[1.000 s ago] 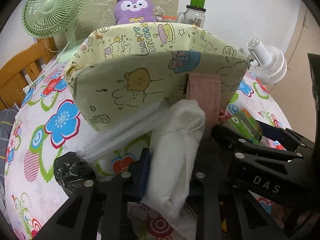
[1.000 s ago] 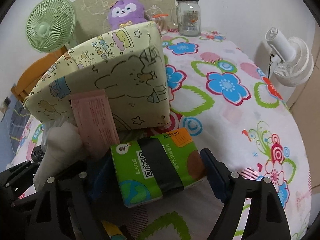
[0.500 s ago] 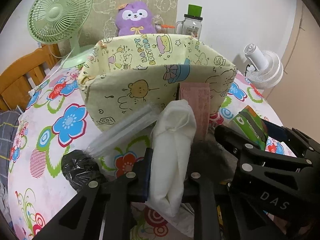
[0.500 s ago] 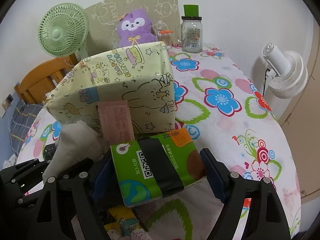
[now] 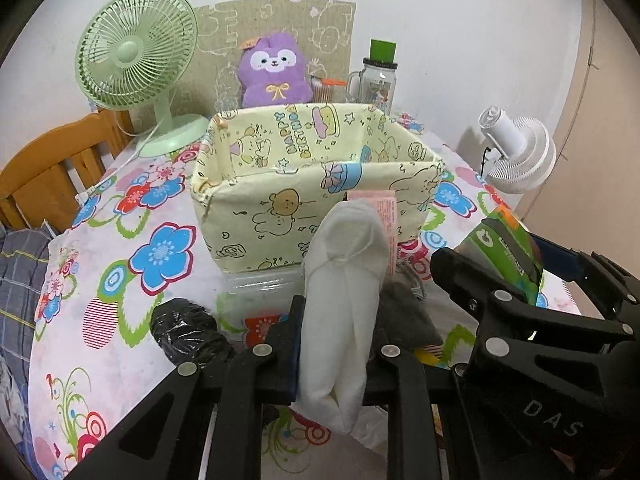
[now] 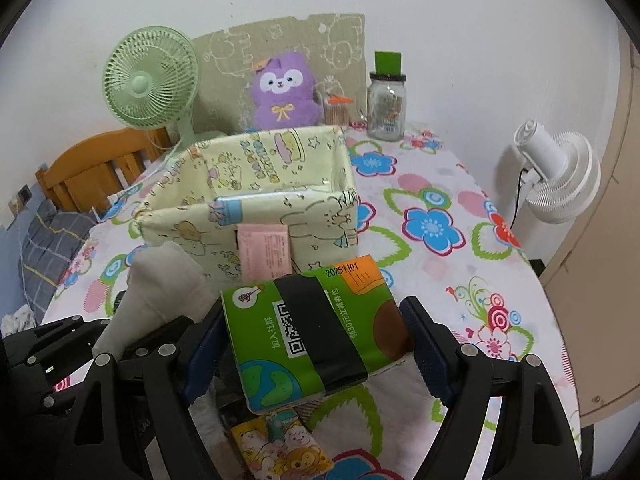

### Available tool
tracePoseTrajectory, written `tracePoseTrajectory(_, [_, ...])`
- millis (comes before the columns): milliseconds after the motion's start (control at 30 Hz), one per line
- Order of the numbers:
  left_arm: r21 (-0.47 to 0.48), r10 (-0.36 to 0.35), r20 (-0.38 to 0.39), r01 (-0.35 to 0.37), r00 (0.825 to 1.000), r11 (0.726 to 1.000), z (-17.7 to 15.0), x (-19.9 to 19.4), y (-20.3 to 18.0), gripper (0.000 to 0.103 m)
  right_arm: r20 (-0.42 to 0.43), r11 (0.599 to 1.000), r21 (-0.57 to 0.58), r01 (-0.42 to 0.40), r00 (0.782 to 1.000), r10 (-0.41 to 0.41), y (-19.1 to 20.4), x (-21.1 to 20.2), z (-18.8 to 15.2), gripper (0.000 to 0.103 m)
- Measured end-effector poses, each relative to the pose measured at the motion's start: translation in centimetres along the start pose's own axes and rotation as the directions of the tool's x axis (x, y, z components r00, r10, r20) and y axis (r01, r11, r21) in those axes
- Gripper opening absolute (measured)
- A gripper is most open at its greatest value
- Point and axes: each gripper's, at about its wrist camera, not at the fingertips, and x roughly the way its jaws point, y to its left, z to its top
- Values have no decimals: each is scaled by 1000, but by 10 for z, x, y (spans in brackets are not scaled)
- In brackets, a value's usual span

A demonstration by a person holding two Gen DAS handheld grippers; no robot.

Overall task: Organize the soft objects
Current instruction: 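Lift the white bundle with the left gripper while the right gripper carries the green pack over the box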

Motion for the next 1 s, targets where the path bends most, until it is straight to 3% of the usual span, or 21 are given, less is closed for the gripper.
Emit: tracePoseTrajectory(1000, [10,5,123,-6,992,1000,19,-62,0,18,183,997,-30,66,981,-59,15,-69,21,85])
